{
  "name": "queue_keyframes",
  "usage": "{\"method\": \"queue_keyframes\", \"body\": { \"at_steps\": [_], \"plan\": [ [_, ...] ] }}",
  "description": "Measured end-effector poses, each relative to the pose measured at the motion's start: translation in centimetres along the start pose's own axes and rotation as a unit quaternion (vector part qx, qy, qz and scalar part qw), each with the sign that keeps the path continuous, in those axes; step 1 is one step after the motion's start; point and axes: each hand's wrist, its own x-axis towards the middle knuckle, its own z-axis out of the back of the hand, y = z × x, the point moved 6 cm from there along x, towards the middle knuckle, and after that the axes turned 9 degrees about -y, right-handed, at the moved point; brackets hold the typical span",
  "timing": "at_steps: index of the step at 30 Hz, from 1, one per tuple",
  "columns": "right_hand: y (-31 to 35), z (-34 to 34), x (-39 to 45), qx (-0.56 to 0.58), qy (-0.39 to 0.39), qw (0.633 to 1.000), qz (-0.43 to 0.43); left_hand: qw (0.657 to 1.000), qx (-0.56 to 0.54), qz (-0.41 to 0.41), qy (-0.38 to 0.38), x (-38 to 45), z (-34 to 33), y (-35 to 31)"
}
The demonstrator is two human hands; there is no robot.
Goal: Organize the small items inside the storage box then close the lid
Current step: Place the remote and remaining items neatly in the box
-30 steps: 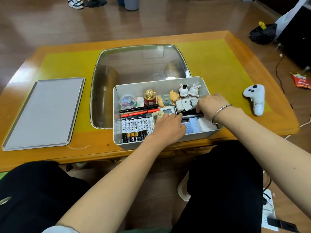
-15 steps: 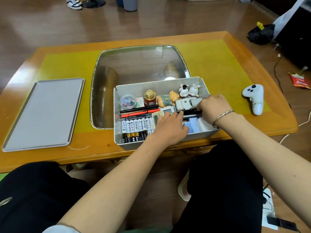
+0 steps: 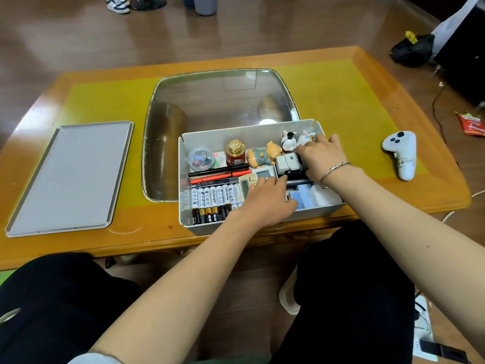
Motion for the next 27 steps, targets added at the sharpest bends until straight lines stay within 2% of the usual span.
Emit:
{"method": "queue_keyframes", "body": {
  "at_steps": [11, 17, 23, 27],
  "plan": [
    [-0.8, 0.2, 0.3, 0.024, 0.01, 1.0, 0.006, 1.0, -0.018, -0.008, -0.006, 0.0, 0.2, 0.0],
    [-0.5, 0.0, -0.4, 0.057, 0.042, 0.997, 0.013, 1.0, -0.023, -0.009, -0.005, -0.1, 0.1, 0.1],
    [-0.5, 0.2, -0.9, 0.06, 0.021, 0.998, -0.001, 0.999, -0.022, -0.009, -0.023, -0.3, 0.4, 0.1],
    [-0.7, 0.0, -1.2, 0.058, 0.007, 0.998, -0.005, 0.997, -0.022, -0.024, -0.068, -0.9, 1.1, 0.0]
  ]
}}
